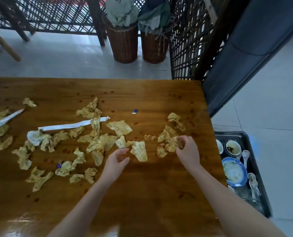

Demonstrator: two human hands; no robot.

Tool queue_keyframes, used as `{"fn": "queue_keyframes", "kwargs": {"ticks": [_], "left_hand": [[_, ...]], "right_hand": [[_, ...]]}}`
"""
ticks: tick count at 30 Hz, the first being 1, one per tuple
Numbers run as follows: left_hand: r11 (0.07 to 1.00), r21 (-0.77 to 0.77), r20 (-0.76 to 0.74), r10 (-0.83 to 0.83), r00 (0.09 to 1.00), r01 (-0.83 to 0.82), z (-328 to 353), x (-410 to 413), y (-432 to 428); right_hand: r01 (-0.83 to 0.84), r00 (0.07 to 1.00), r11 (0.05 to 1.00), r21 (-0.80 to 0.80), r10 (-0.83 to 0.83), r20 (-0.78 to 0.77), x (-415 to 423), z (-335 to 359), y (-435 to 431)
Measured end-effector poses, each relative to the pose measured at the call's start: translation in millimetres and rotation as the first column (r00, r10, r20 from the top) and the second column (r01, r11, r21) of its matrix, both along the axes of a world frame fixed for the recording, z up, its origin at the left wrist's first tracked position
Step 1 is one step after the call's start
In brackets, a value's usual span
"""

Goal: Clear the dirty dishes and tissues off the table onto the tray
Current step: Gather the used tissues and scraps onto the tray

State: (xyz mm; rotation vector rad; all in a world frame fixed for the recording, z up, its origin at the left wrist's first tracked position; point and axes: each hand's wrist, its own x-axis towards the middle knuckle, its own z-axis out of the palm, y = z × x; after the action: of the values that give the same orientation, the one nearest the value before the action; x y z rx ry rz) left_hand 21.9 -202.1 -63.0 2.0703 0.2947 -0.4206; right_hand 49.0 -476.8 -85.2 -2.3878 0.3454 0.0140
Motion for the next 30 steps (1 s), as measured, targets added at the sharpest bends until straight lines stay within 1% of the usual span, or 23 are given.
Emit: {"fn": "queue_keyframes", "kwargs": {"ticks": [2,4,6,8,11,16,22,26,30], "left_hand": [[1.0,-0.014,-0.007,-0.006,1.0,0.006,-1.8,5.7,4.3],[1.0,-0.019,-0.014,-0.011,1.0,0.011,-3.9,9.9,8.6],[1.0,-0.02,-0.013,-0.01,1.0,0.01,-5.9,14.2,12.0],[1.0,-0.028,-0.012,0.012,1.0,-0.013,-7.6,14.8,13.0],[0.998,-0.046,-0.01,0.03,0.999,-0.031,-8.3,13.1,13.4],[0.996,-0.064,-0.017,0.064,0.998,-0.065,-9.1,12.9,12.8],[0.996,-0.058,0.001,0.063,0.998,-0.063,-7.2,15.8,10.5],[0.996,-0.069,0.013,0.06,0.998,-0.059,-5.2,19.2,7.5],[0.996,-0.061,0.006,0.063,0.998,-0.062,-6.5,22.2,1.6]], "right_hand": [[-0.01,0.999,0.999,-0.032,0.009,-0.032,5.5,-4.7,4.1],[-0.047,0.99,0.995,-0.088,0.035,-0.133,6.6,-12.9,7.3],[-0.082,0.964,0.99,-0.111,0.051,-0.26,5.2,-20.5,10.0],[-0.121,0.945,0.98,-0.155,0.066,-0.319,2.9,-27.3,12.4],[-0.149,0.954,0.963,-0.226,0.08,-0.288,2.2,-31.7,16.8],[-0.155,0.965,0.97,-0.184,0.11,-0.236,4.0,-32.1,21.7],[-0.111,0.975,0.991,-0.077,0.094,-0.201,4.0,-21.9,16.9],[-0.011,0.995,0.998,0.057,0.017,-0.103,11.5,-5.3,13.1],[0.0,1.0,0.992,0.123,0.002,-0.021,24.5,10.5,16.9]]}}
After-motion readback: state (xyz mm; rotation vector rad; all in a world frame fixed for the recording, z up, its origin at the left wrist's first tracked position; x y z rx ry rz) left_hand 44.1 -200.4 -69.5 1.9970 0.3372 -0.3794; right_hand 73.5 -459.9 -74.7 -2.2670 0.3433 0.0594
